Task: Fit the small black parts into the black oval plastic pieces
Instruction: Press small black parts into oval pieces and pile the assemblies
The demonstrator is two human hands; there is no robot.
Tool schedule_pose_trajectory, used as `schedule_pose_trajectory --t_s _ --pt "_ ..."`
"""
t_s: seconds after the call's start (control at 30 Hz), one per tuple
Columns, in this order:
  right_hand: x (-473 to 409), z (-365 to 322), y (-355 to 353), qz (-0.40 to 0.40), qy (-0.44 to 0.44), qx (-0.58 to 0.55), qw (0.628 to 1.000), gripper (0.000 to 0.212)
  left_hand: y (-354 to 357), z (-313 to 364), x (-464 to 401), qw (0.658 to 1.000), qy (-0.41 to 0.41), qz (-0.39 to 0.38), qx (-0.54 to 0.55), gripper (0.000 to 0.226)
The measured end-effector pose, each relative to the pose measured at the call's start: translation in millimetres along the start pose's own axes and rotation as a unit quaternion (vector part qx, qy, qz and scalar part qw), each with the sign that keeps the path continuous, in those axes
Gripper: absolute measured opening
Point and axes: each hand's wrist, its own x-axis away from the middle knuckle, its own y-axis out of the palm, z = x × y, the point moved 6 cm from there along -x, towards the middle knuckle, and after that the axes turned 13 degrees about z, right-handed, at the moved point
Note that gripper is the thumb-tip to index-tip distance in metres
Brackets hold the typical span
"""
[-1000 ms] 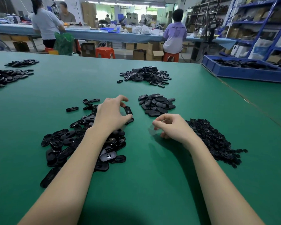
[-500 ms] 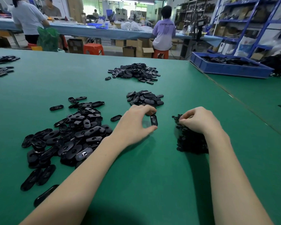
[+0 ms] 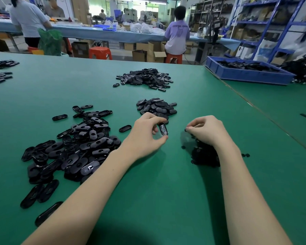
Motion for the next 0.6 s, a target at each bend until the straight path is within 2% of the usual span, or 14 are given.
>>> schedule_pose_trajectory --t_s 0.07,0.13,0.3,0.43,0.6 --pt "2.3 -9.6 3.4 -0.015 -0.001 -0.104 0.995 0.006 -1.5 0.7 -0.4 1.000 -0.009 0.013 0.018 0.042" --pt "6.8 -18.1 10.1 -0.055 -0.004 -0.161 0.985 0.004 -3.1 0.8 -1.1 0.999 -0.017 0.020 0.039 0.038" --pt "16.8 -26.0 21.9 -0.132 -0.003 -0.206 0.970 0.008 -3.2 0.5 -1.4 0.993 -0.052 0.025 0.099 0.034" --pt "18.7 -29.1 22.8 -0.146 0.003 -0.257 0.955 0.006 -3.2 -3.5 -0.8 0.984 -0.097 0.022 0.146 0.033" --pt "20.4 -30.4 22.3 -0.161 0.005 -0.292 0.943 0.011 1.1 -7.5 1.7 0.956 -0.167 -0.007 0.243 0.031"
